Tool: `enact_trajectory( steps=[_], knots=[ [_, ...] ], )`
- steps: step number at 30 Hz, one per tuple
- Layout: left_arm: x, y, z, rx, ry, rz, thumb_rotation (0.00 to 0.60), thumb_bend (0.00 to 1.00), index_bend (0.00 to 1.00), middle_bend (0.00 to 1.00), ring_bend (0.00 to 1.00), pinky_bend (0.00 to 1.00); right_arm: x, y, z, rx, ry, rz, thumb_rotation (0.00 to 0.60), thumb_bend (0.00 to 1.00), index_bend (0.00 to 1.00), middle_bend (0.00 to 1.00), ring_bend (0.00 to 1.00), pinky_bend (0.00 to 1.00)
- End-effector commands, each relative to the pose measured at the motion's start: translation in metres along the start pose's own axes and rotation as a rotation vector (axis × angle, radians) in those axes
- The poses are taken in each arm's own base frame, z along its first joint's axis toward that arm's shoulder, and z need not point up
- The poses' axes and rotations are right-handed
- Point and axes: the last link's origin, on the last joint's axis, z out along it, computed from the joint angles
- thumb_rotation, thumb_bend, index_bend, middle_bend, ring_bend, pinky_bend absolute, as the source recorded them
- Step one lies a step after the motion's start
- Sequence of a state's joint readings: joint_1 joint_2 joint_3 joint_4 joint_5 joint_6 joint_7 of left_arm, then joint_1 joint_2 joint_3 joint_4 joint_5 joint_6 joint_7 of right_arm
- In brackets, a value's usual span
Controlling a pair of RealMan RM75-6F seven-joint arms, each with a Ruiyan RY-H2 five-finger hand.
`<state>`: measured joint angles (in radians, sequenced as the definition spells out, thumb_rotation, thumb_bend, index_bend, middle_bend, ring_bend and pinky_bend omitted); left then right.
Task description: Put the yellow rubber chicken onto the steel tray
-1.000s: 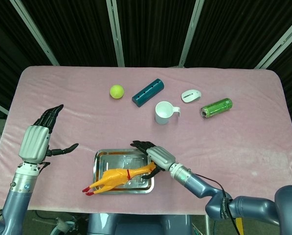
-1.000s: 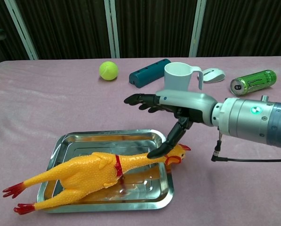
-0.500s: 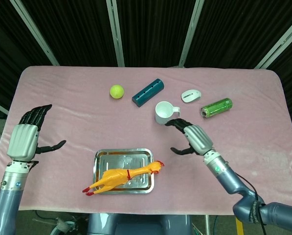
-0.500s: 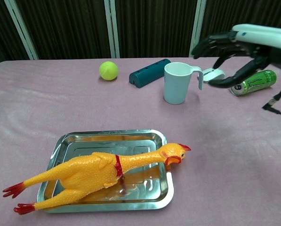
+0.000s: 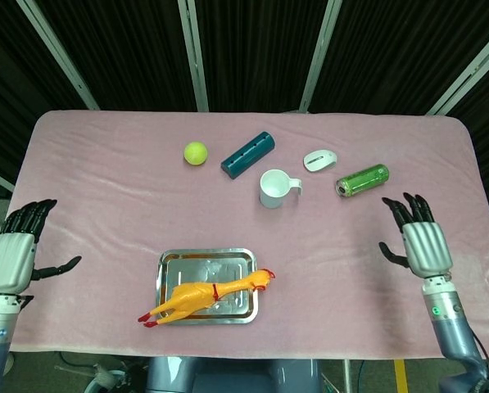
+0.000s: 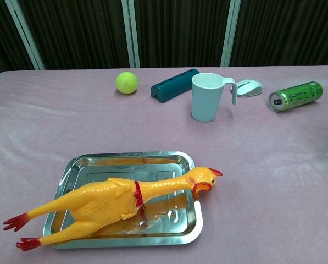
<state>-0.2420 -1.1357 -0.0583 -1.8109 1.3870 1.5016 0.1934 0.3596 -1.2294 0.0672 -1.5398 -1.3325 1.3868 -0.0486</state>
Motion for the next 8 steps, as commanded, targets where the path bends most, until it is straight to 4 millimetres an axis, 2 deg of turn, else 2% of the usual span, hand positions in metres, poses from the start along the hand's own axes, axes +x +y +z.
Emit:
enact_trajectory(
  steps=[1,8],
  knots=[
    [-0.003,-0.005,-0.011,-0.006,-0.023,0.017,0.600,0.04,0.09,0.09,0.06,0.12,0.002,0.019,-0.025,-0.049,-0.002,-0.010,0.600,0.31,0.10,0.20,0.03,0.03],
    [-0.006,-0.009,-0.035,-0.016,-0.032,0.024,0.600,0.04,0.09,0.08,0.05,0.11,0.004,0.029,-0.063,-0.078,-0.009,0.032,0.600,0.31,0.10,0.20,0.03,0.03]
  ],
)
